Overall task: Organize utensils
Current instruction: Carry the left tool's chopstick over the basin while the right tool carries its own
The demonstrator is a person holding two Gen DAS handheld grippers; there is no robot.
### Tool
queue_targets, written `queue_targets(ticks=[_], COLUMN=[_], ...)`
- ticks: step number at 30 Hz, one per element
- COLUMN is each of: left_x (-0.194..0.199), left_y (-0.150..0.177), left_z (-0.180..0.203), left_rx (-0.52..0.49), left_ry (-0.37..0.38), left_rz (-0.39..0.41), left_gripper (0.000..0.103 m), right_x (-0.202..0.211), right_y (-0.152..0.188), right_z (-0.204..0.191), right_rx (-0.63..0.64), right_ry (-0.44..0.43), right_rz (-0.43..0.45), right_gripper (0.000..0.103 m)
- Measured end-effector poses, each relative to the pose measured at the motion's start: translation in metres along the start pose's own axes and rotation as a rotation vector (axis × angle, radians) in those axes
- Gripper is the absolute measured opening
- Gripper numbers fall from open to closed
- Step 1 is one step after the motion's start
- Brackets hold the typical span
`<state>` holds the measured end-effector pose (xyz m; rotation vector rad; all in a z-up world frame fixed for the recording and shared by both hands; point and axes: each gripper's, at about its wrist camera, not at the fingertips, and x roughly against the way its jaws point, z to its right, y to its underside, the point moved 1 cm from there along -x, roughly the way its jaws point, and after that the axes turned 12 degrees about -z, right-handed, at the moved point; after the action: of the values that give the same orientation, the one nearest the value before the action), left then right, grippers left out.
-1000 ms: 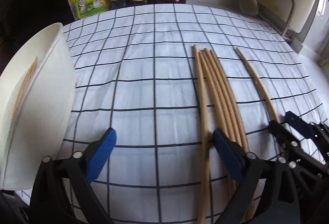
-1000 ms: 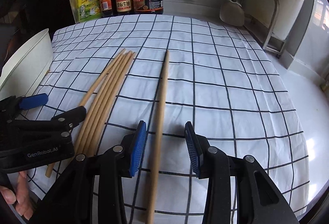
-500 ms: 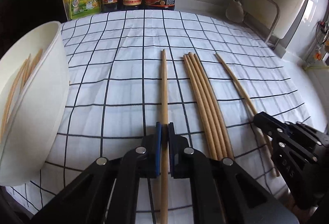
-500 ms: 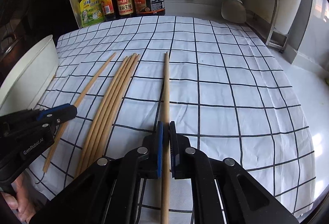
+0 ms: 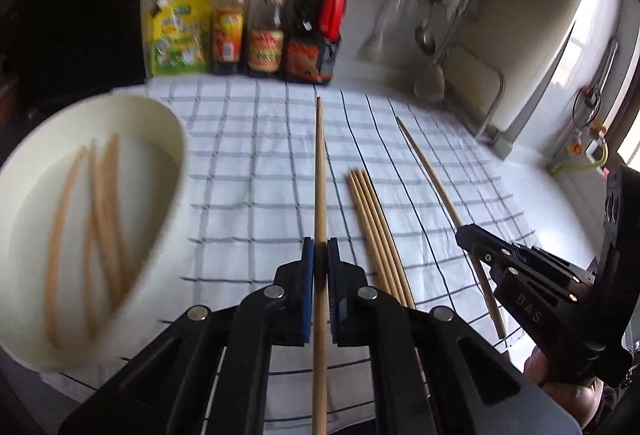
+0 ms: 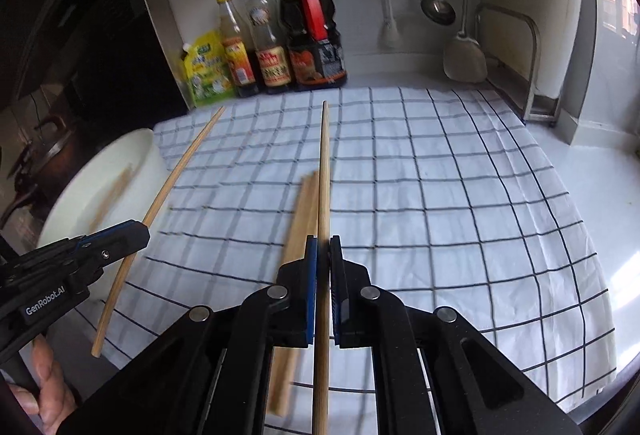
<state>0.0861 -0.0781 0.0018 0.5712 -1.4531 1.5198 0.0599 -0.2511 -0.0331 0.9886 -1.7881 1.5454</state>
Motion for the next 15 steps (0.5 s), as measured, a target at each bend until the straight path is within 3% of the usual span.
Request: queue_targets(ticks=[8, 15], left_x=[0.053, 0.069], left_y=[-0.009, -0.007], left_z=[-0.068, -0.14], left_rx=[0.053, 0.134], left_ry=[-0.065, -0.146], left_rz=[0.095, 0.094], left_gripper=[0.007, 0.007], right_x=[0.008, -0.014], right_y=[-0.026, -0.05], right_z=[-0.078, -0.162], right_rx=[0.085, 0.183], right_ry=[-0.065, -0.142], right_rz=[0.035, 0.016], right_gripper=[0.006, 0.006])
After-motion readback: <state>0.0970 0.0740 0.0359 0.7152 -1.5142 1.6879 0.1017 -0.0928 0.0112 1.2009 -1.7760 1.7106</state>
